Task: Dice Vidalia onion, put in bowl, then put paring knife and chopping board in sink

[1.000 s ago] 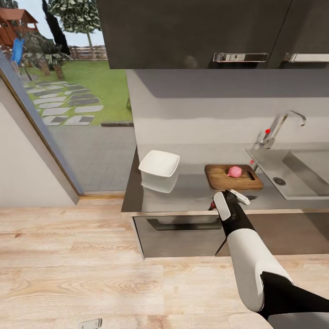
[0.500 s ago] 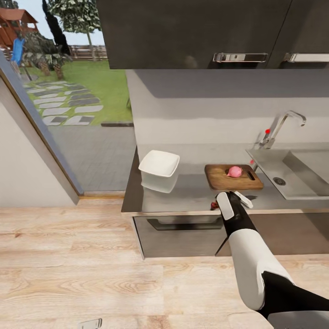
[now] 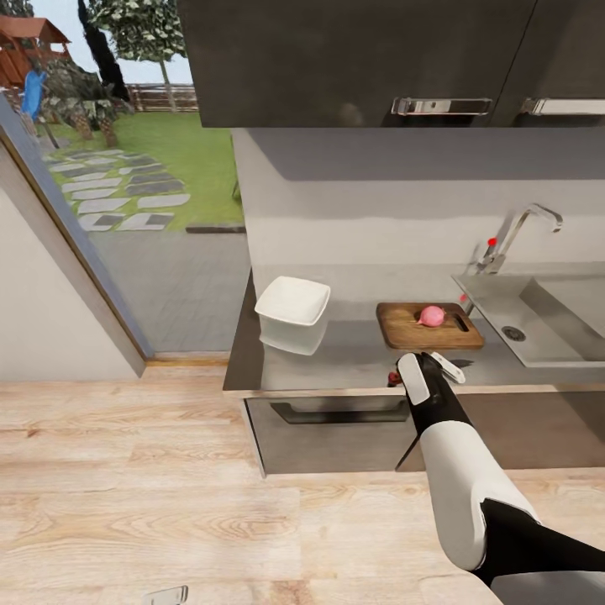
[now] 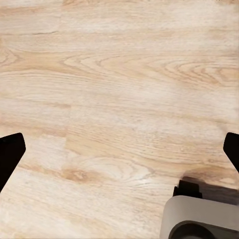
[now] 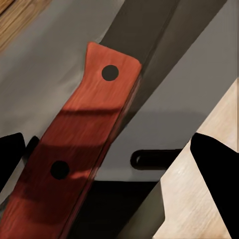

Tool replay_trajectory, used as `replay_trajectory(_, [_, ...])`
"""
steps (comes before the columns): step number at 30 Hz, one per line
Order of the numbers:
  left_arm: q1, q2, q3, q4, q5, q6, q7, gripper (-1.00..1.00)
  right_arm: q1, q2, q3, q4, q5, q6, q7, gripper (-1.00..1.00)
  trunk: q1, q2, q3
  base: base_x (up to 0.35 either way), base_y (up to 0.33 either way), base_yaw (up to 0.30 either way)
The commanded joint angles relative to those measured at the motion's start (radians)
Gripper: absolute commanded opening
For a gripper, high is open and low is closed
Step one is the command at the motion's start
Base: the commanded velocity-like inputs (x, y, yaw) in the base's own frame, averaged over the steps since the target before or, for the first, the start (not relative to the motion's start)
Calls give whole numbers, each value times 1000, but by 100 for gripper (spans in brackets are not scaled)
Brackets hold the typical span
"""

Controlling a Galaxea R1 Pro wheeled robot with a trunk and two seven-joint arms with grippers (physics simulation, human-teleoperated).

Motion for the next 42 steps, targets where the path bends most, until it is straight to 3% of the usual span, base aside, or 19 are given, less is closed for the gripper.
replay_trajectory(1, [-2, -1, -8, 4, 6, -5, 2, 100, 0, 1, -3, 13, -11, 17, -2, -100, 1, -1, -1, 0, 0, 0])
replay_trajectory(42, [-1, -1, -8, 4, 5, -4, 2, 100, 0, 3, 1, 13, -10, 16, -2, -100, 1, -1, 24, 0, 0, 0])
